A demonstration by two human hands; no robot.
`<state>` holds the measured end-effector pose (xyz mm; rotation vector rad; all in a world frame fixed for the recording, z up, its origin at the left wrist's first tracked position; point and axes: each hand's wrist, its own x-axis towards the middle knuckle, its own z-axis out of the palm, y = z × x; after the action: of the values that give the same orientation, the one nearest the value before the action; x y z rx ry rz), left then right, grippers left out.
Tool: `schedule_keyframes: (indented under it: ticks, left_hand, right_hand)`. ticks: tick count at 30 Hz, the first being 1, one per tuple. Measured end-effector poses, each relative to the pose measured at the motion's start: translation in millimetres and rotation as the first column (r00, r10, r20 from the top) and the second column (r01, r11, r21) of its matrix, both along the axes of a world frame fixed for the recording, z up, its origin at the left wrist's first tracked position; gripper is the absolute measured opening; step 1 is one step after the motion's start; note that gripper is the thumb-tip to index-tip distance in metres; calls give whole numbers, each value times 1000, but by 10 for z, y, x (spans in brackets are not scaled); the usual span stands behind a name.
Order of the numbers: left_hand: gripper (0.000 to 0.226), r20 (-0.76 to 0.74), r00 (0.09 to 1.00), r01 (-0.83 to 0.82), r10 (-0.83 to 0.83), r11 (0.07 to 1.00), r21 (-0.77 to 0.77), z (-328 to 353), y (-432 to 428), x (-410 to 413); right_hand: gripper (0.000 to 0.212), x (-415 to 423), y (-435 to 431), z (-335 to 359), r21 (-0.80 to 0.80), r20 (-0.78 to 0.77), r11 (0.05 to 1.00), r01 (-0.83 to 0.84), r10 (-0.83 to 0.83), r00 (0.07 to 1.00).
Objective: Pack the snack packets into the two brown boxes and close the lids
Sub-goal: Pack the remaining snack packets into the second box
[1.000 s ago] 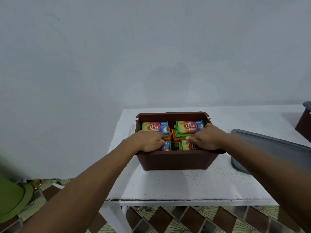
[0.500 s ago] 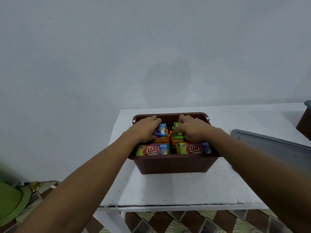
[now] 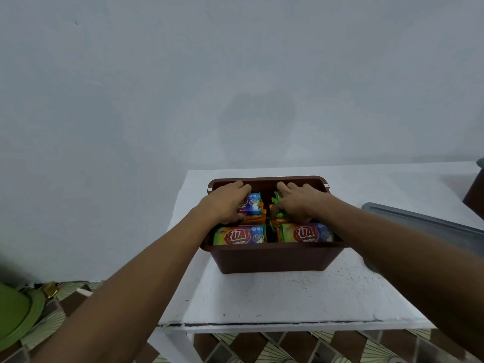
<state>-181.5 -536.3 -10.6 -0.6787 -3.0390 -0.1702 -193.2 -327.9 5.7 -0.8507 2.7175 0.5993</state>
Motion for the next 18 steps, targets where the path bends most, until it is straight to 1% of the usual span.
schedule_keyframes:
  ticks: [4, 6, 10, 13, 15, 16, 18]
  left_hand:
    - [75, -6, 1000, 7, -7, 998, -58, -7, 31, -12]
    - [78, 1, 1000, -8, 8, 998, -61, -3, 46, -19]
    - [78, -20, 999, -42, 41, 998, -53, -6, 59, -7]
    - [76, -89, 995, -48, 38, 992, -113, -12, 60, 11]
    - [74, -123, 992, -46, 28, 988, -145, 12, 65, 23]
    - [73, -127, 991, -46, 27, 988, -148, 20, 65, 30]
    - [70, -121, 992, -62, 46, 989, -131, 32, 59, 66]
  right_hand:
    - [65, -10, 154, 74, -146, 132, 989, 11, 8, 991]
    - [67, -10, 281, 124, -233, 151, 972, 25, 11, 988]
    - [57, 62, 457, 113, -362, 31, 932, 14, -3, 1000]
    - [39, 165, 482, 31, -421, -127, 905, 59, -123, 984]
    - [29, 225, 465, 0, -420, -205, 902, 101, -203, 958]
    - [26, 250, 457, 1, -409, -226, 907, 102, -209, 952]
    - [23, 288, 465, 14, -420, -209, 902, 99, -202, 957]
